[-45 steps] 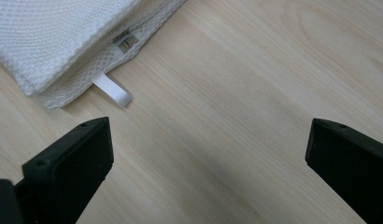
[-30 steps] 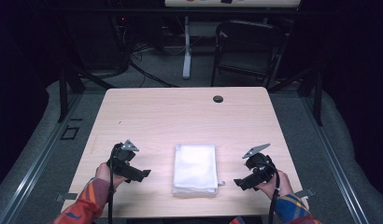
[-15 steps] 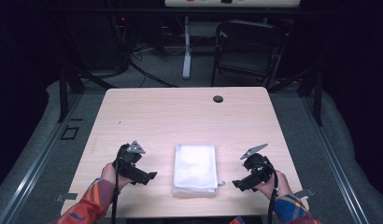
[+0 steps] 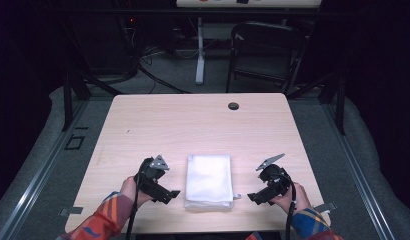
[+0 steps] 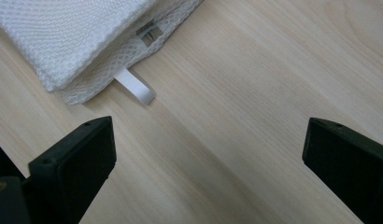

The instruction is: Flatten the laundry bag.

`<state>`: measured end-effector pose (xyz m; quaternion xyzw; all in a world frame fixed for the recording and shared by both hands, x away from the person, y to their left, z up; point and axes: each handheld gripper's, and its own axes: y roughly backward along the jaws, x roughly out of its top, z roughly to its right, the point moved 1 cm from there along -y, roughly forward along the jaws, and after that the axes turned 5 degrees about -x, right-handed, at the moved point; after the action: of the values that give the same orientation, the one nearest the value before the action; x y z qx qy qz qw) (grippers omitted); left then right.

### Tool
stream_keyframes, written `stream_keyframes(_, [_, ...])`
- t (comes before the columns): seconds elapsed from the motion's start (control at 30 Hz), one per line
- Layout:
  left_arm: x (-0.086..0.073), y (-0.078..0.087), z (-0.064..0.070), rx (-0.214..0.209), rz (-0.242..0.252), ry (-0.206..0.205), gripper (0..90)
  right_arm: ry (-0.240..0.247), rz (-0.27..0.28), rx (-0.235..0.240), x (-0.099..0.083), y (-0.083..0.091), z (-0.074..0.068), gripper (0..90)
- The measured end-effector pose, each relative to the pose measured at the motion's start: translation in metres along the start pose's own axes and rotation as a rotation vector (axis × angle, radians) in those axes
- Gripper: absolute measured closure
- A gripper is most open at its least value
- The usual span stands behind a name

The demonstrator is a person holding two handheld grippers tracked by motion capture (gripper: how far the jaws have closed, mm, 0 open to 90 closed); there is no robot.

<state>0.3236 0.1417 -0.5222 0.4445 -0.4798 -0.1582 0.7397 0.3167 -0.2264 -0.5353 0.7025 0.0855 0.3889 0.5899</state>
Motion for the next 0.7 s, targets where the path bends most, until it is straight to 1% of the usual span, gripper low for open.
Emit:
stream_keyframes(0.03, [0.001, -0.002, 0.002, -0.004, -0.007, -0.012, 0.7, -0.006, 0.008, 0.003, 0.000, -0.001, -0.001, 2.4])
stream_keyframes(0.07, [0.003, -0.004, 0.004, -0.006, -0.003, -0.018, 0.9, 0.001, 0.003, 0.005, 0.000, -0.001, -0.001, 2.4])
stream_keyframes(0.1, [0.004, -0.005, 0.006, -0.020, -0.004, -0.025, 1.7, -0.010, 0.011, 0.001, 0.000, -0.002, -0.002, 2.4])
stream_keyframes(0.13, [0.005, -0.007, 0.007, -0.026, -0.004, -0.029, 2.2, 0.010, -0.009, 0.006, 0.000, -0.001, -0.001, 2.4])
stream_keyframes(0.17, [0.006, -0.008, 0.009, -0.026, -0.001, -0.040, 2.7, 0.008, -0.008, 0.005, 0.000, -0.001, -0.001, 2.4])
stream_keyframes(0.2, [0.007, -0.010, 0.011, -0.036, -0.004, -0.048, 3.2, 0.007, -0.009, 0.005, 0.000, -0.001, -0.001, 2.4])
stream_keyframes(0.3, [0.010, -0.014, 0.015, -0.052, -0.011, -0.063, 3.9, 0.005, -0.010, 0.008, 0.000, -0.001, -0.001, 2.4])
stream_keyframes(0.33, [0.011, -0.017, 0.017, -0.047, -0.018, -0.073, 4.1, 0.004, -0.010, 0.009, 0.000, -0.002, -0.001, 2.5])
stream_keyframes(0.37, [0.011, -0.018, 0.018, -0.048, -0.023, -0.076, 4.2, 0.005, -0.011, 0.009, 0.000, -0.002, -0.001, 2.5])
stream_keyframes(0.43, [0.013, -0.021, 0.020, -0.049, -0.021, -0.084, 4.5, 0.004, -0.011, 0.009, 0.000, -0.002, -0.001, 2.6])
stream_keyframes(0.53, [0.015, -0.025, 0.023, -0.053, -0.032, -0.104, 5.9, -0.002, -0.009, 0.019, 0.000, -0.003, -0.002, 2.6])
stream_keyframes(0.57, [0.016, -0.026, 0.024, -0.054, -0.039, -0.114, 6.4, -0.002, -0.010, 0.021, 0.000, -0.003, -0.002, 2.7])
stream_keyframes(0.6, [0.017, -0.027, 0.026, -0.050, -0.032, -0.126, 8.1, -0.002, -0.011, 0.024, 0.000, -0.003, -0.002, 2.7])
stream_keyframes(0.63, [0.018, -0.028, 0.028, -0.049, -0.033, -0.149, 8.1, -0.002, -0.011, 0.024, 0.000, -0.003, -0.002, 2.7])
stream_keyframes(0.67, [0.020, -0.029, 0.030, -0.056, -0.028, -0.160, 9.2, -0.002, -0.010, 0.027, 0.000, -0.003, -0.002, 2.8])
stream_keyframes(0.7, [0.020, -0.029, 0.031, -0.062, -0.036, -0.171, 10.6, -0.003, -0.010, 0.029, 0.000, -0.003, -0.002, 3.7])
